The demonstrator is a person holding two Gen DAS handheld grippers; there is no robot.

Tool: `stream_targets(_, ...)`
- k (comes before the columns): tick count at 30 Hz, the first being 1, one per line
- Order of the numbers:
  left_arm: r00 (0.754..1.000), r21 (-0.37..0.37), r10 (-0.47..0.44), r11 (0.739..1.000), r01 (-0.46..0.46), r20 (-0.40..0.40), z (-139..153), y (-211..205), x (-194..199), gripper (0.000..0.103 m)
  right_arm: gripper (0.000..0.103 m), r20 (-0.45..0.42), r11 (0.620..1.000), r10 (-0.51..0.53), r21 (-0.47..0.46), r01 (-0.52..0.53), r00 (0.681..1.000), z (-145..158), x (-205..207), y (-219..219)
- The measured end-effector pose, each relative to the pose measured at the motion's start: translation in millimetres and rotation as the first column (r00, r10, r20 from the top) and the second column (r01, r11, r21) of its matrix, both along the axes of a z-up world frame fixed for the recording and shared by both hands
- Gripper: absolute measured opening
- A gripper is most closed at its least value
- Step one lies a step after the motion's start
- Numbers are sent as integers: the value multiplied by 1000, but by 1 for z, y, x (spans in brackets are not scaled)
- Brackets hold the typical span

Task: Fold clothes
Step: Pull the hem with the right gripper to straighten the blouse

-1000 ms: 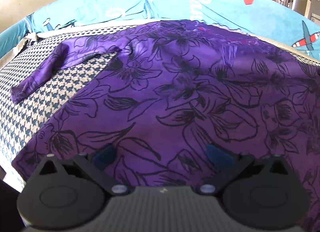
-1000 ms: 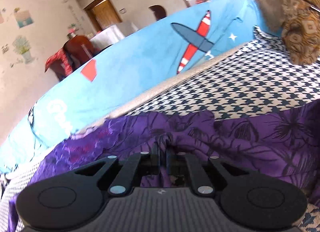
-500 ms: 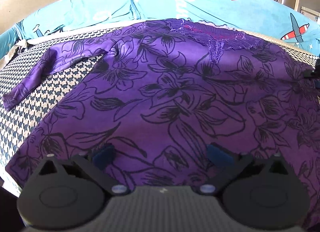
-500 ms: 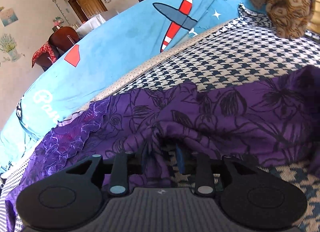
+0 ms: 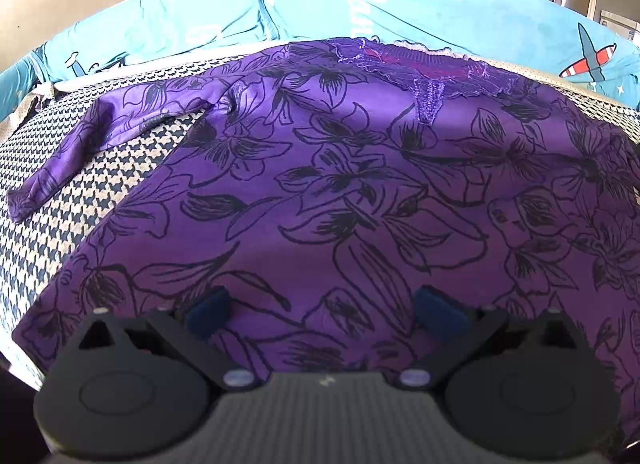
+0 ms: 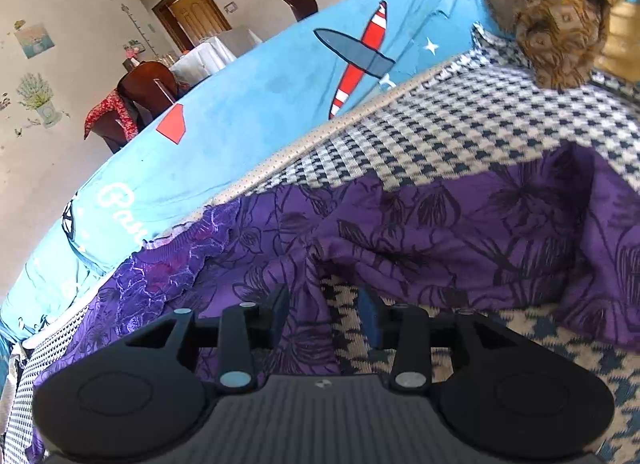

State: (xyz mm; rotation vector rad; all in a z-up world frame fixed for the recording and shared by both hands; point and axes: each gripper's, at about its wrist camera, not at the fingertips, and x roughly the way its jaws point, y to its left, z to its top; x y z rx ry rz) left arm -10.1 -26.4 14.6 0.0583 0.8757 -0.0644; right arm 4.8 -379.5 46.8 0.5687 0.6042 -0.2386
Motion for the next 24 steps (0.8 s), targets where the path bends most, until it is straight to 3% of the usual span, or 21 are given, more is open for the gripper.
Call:
stream_targets(13, 997, -12, -36, 999, 35, -63, 4, -17, 23, 103, 45, 20, 991, 124, -48, -123, 992, 5, 51, -3)
stream_targets(24, 987, -5, -105, 994, 105, -124, 4, -38, 56, 103, 51, 5, 988, 135, -79, -134, 991, -5, 95, -9)
